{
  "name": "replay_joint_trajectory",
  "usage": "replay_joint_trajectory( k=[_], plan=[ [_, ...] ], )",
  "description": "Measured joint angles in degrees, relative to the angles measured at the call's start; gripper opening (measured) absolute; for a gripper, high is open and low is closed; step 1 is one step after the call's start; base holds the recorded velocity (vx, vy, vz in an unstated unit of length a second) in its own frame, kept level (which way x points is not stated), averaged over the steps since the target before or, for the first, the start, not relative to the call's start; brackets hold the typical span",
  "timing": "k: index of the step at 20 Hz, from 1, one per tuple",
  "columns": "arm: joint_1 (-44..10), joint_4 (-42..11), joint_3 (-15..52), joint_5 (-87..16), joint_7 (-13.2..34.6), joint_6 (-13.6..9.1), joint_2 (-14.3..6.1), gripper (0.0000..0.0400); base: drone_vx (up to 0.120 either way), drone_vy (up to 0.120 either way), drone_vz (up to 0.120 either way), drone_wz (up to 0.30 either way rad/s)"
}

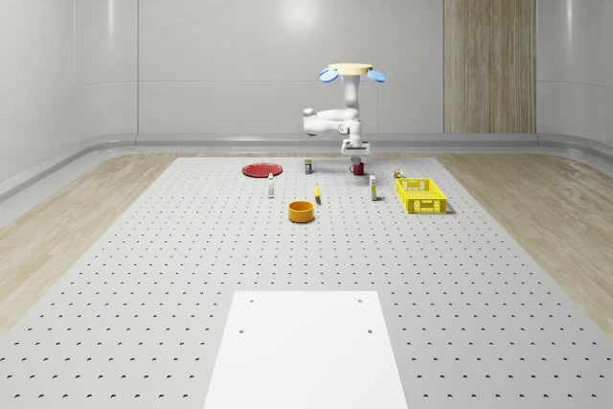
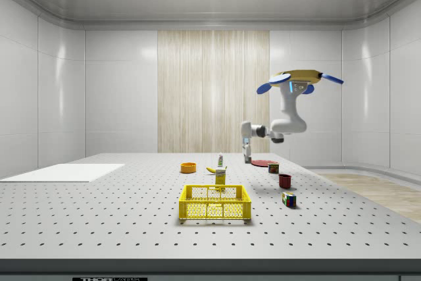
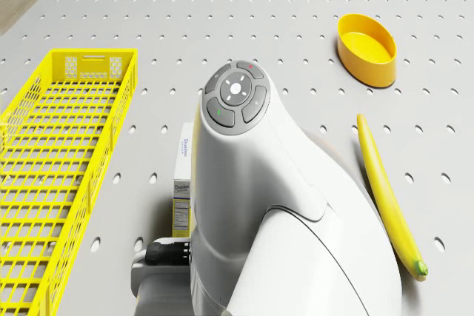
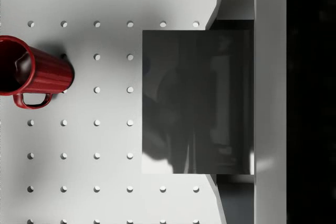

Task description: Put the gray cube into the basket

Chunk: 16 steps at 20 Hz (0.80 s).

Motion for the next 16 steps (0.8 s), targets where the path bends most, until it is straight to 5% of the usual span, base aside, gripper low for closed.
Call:
replay_joint_trajectory(
  k=[6, 16],
  plan=[
    [-0.2, 0.0, 0.2, 0.5, 0.2, 1.0, -1.2, 0.0250, 0.120, 0.120, 0.120, 0.000],
    [-0.5, 0.1, 0.4, 1.3, 0.4, 2.6, -2.9, 0.0250, 0.120, 0.120, 0.000, 0.000]
  ],
)
